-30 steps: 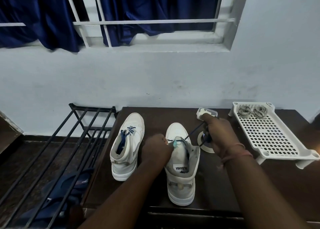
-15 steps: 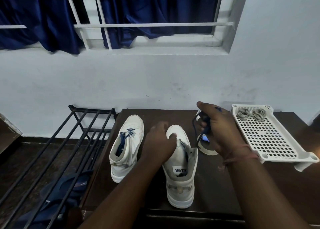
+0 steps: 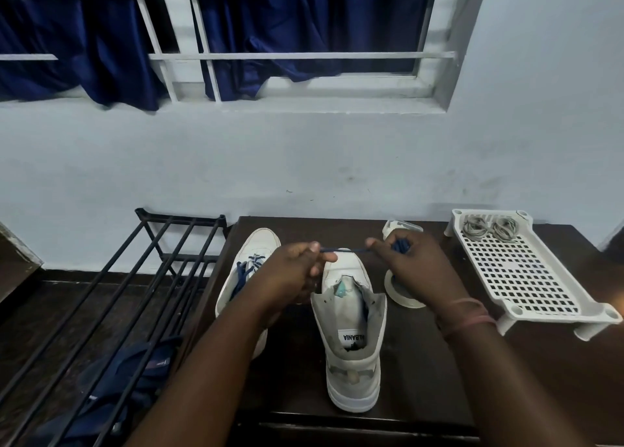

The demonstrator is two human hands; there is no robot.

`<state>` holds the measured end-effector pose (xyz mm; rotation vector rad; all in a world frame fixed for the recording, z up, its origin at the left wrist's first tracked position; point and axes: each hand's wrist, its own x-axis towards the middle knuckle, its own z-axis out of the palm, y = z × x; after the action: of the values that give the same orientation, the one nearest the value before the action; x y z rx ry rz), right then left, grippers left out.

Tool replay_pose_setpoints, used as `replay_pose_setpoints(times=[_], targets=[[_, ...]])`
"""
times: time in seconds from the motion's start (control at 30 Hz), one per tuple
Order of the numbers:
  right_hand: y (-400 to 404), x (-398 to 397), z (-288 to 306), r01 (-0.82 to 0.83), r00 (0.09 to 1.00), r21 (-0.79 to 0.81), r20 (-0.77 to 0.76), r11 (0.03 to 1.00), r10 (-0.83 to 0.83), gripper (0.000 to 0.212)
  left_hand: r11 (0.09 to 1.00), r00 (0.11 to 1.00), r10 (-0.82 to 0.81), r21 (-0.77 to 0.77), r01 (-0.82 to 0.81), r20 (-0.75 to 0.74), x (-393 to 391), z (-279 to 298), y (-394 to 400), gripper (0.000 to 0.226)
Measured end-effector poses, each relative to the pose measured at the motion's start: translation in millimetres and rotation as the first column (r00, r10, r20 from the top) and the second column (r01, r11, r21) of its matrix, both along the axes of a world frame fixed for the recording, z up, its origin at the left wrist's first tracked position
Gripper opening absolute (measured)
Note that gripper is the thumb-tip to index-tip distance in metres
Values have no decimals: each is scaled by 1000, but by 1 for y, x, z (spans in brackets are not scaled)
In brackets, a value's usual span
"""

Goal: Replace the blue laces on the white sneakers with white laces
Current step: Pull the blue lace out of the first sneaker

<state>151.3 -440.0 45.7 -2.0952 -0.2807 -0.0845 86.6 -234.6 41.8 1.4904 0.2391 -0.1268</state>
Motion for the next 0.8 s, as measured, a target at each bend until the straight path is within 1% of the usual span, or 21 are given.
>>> replay_pose_setpoints(times=[0.07, 0.1, 0.13, 0.17, 0.2, 0.27, 0.3, 0.33, 0.4, 0.43, 0.5, 0.57, 0.6, 0.67, 0.73, 0.8], targets=[[4, 3, -13, -42, 999, -170, -38, 984, 36, 38, 986, 995, -21, -164, 6, -94, 0, -1, 1, 34], [6, 3, -18, -56, 998, -286, -35, 957, 48, 37, 969, 991, -28, -249, -5, -129, 1, 0, -1, 32], [9, 1, -20, -62, 998, -393, -30, 918, 55, 41, 955, 988, -25, -297, -21, -151, 2, 1, -3, 31], [12, -2, -20, -65, 998, -458, -29, 887, 58, 49, 953, 987, -12, -300, -38, -161, 4, 3, -4, 31], [15, -5, -18, -69, 997, -466, -2, 882, 77, 54, 959, 987, 2, -279, -48, -162, 4, 5, -5, 32], [22, -9, -12, -121, 972, -371, 146, 921, 187, 52, 964, 991, -8, -264, -29, -137, 4, 9, -5, 33], [25, -11, -9, -179, 945, -318, 206, 931, 252, 47, 959, 993, -24, -282, -10, -119, 3, 11, -5, 32], [28, -11, -7, -252, 922, -266, 226, 930, 315, 39, 951, 994, -48, -308, 16, -97, 2, 12, -5, 31], [32, -13, -3, -362, 902, -162, 190, 918, 389, 16, 925, 992, -111, -370, 82, -58, 1, 14, -1, 27], [34, -14, -1, -381, 903, -112, 169, 918, 395, 7, 907, 987, -154, -402, 124, -43, 0, 14, 1, 24], [34, -16, 5, -381, 914, -11, 143, 924, 379, 9, 867, 970, -242, -451, 212, -9, -3, 12, 5, 17], [32, -16, 9, -344, 935, 105, 133, 933, 330, 13, 857, 950, -311, -424, 294, 31, -6, 9, 6, 17], [31, -15, 12, -312, 946, 123, 137, 942, 295, 15, 857, 944, -326, -404, 319, 54, -7, 9, 4, 18], [30, -14, 11, -285, 947, 56, 170, 957, 272, 17, 856, 956, -277, -428, 290, 92, -7, 9, -2, 22], [31, -13, 3, -290, 936, -16, 201, 957, 287, 17, 827, 981, -170, -527, 196, 98, -5, 10, -8, 28], [33, -12, -7, -277, 928, -82, 234, 957, 289, 17, 763, 994, -61, -638, 108, 95, -2, 9, -11, 32]])
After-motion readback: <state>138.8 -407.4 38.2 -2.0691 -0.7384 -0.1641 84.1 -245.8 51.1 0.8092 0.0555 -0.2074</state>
